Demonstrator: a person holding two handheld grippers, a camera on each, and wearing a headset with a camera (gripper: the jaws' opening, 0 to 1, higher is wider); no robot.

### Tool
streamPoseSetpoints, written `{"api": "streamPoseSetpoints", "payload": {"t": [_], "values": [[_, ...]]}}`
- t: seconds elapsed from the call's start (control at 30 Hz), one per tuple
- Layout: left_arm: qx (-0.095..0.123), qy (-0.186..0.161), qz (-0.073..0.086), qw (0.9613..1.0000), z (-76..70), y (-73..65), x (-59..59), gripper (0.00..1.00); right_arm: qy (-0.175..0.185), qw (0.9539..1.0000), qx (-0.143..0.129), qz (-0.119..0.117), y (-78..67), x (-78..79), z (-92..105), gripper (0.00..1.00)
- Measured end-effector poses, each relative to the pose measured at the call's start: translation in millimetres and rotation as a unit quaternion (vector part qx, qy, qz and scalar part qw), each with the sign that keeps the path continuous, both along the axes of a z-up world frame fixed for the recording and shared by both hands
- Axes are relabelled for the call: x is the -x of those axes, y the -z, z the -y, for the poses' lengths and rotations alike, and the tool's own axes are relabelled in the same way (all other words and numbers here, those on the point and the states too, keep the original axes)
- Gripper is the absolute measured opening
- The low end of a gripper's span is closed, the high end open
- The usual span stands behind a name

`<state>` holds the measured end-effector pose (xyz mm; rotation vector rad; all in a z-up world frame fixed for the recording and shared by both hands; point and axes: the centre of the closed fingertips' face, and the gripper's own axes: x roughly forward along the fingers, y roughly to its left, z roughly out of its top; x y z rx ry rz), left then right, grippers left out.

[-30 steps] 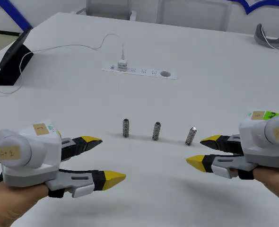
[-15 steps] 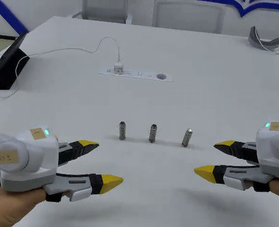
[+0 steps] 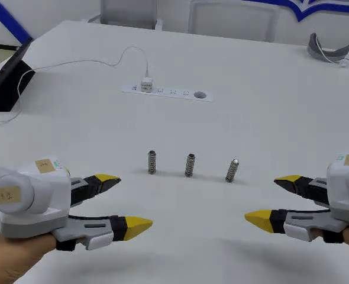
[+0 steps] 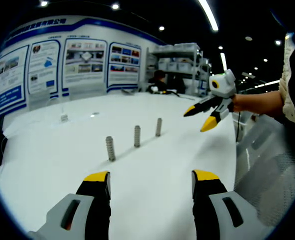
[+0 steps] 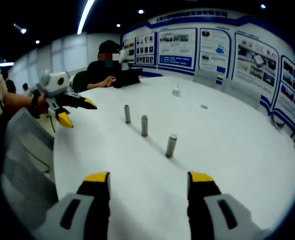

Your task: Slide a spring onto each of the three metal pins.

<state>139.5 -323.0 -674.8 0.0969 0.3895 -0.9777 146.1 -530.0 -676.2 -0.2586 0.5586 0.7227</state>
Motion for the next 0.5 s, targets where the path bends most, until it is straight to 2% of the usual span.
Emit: {"api": "streamPoseSetpoints", "payload": {"t": [0.5], "values": [[0.005, -0.003, -0.005, 1.0, -1.4, 2.2, -4.2, 0.68, 0.007, 1.0, -0.002, 0.002, -1.7, 2.4, -1.8, 0.66]]}}
